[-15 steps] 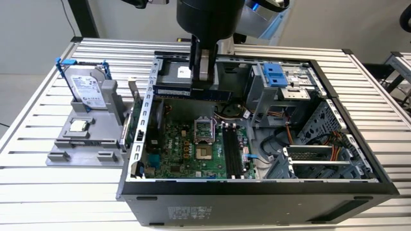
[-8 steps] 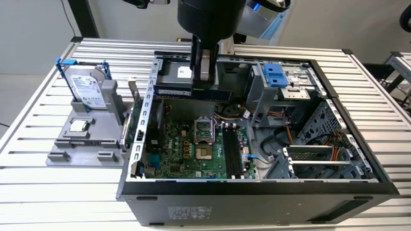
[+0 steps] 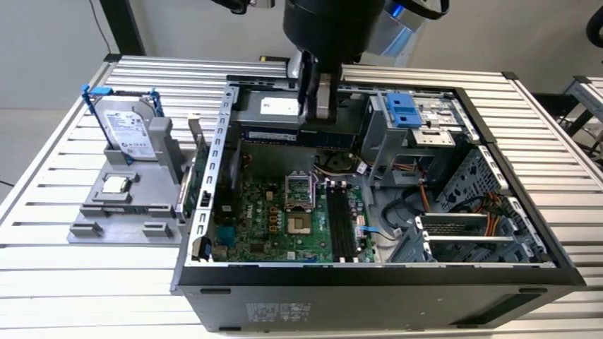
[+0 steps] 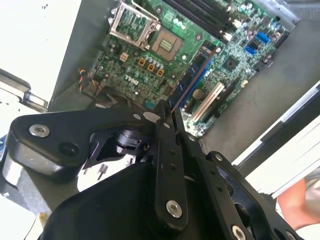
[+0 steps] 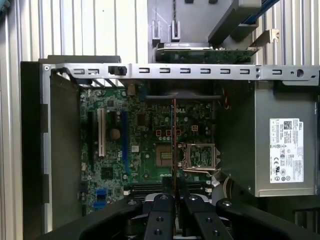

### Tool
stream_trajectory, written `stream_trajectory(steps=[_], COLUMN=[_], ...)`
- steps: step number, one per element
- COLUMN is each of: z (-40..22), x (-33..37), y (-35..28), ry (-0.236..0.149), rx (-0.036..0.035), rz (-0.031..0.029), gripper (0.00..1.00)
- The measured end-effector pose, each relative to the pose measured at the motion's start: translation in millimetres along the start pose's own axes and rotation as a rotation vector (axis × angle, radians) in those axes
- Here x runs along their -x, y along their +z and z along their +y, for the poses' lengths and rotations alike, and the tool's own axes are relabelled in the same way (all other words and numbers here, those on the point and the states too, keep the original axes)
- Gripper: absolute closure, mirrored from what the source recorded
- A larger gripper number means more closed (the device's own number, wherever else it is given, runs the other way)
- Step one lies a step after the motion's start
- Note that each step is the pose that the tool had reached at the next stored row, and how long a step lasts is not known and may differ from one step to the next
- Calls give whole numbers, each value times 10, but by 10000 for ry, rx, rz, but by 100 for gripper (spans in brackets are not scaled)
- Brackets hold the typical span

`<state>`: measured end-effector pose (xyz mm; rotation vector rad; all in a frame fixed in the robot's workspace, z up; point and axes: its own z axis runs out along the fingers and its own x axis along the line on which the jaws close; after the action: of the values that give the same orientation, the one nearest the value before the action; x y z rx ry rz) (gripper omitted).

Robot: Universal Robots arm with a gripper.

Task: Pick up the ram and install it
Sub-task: 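Pick up the ram and move it above insertion slot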

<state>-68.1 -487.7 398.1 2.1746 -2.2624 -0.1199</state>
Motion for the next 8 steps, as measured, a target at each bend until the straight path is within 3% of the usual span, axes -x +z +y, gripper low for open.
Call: stream_trajectory(steps=[8], z=[-309], x=[12], y=[-17], ry=[1], rx=[5], rz=[1], gripper=[100])
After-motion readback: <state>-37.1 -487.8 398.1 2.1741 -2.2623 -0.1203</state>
